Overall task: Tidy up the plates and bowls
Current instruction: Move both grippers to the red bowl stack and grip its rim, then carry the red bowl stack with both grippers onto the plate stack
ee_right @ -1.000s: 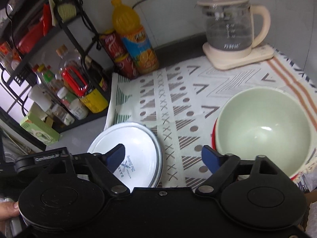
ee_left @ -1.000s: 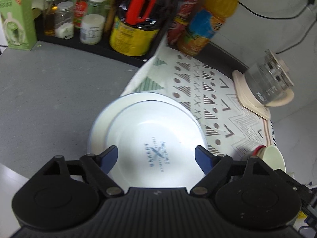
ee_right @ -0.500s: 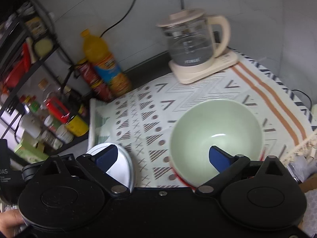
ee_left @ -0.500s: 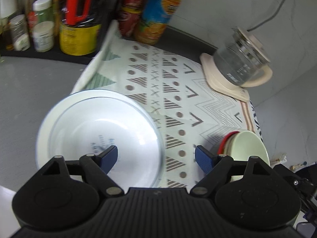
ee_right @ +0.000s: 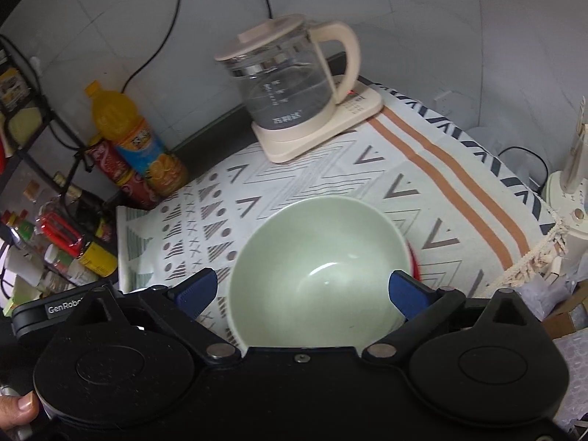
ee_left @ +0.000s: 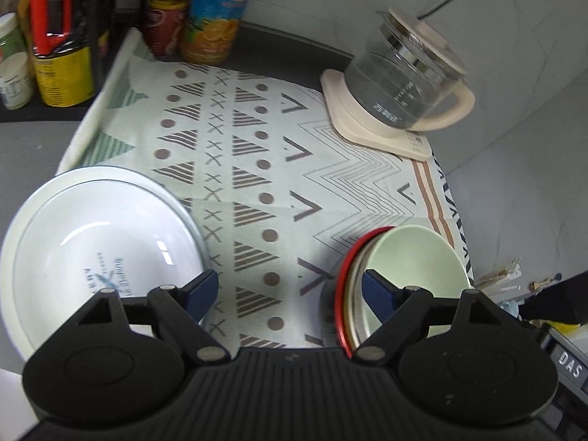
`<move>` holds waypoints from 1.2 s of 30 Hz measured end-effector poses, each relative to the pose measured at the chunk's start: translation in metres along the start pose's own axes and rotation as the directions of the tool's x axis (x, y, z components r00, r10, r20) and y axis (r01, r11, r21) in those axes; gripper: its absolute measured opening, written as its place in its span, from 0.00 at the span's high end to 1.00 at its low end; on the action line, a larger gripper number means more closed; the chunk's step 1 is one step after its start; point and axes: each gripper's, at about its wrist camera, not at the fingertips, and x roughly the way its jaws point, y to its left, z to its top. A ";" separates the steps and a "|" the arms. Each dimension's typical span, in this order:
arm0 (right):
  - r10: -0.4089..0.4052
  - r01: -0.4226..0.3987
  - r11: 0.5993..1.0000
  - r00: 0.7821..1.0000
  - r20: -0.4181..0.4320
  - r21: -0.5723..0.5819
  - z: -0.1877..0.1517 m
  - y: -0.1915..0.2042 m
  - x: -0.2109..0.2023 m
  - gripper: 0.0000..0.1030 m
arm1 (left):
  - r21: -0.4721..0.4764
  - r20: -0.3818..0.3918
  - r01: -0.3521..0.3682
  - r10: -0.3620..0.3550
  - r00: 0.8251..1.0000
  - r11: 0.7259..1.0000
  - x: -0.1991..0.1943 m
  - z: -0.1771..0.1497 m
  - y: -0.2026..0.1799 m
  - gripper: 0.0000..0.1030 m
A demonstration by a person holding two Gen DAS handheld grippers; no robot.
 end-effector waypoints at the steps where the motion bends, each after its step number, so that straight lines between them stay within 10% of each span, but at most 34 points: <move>1: -0.005 0.005 1.000 1.000 -0.005 0.003 0.002 -0.004 0.003 0.03 | 0.002 -0.004 -0.004 0.004 1.000 1.000 0.003 0.000 -0.003 0.19; 16: -0.054 0.058 0.998 0.992 -0.117 0.033 0.006 -0.051 0.048 0.03 | 0.016 -0.109 -0.043 0.045 0.993 0.999 0.054 -0.009 -0.022 0.20; 22: -0.042 0.046 0.999 0.984 -0.170 0.017 0.005 -0.058 0.065 0.11 | -0.039 -0.148 -0.011 0.005 0.989 0.999 0.069 -0.011 -0.019 0.40; 31: -0.028 0.044 0.998 0.963 -0.268 0.053 -0.003 -0.068 0.090 0.62 | -0.095 -0.185 0.069 -0.085 0.979 0.993 0.079 -0.016 -0.023 0.70; 36: 0.004 0.023 0.994 0.969 -0.248 0.104 -0.001 -0.075 0.085 0.69 | -0.097 -0.181 0.073 -0.089 0.979 0.993 0.078 -0.016 -0.022 0.70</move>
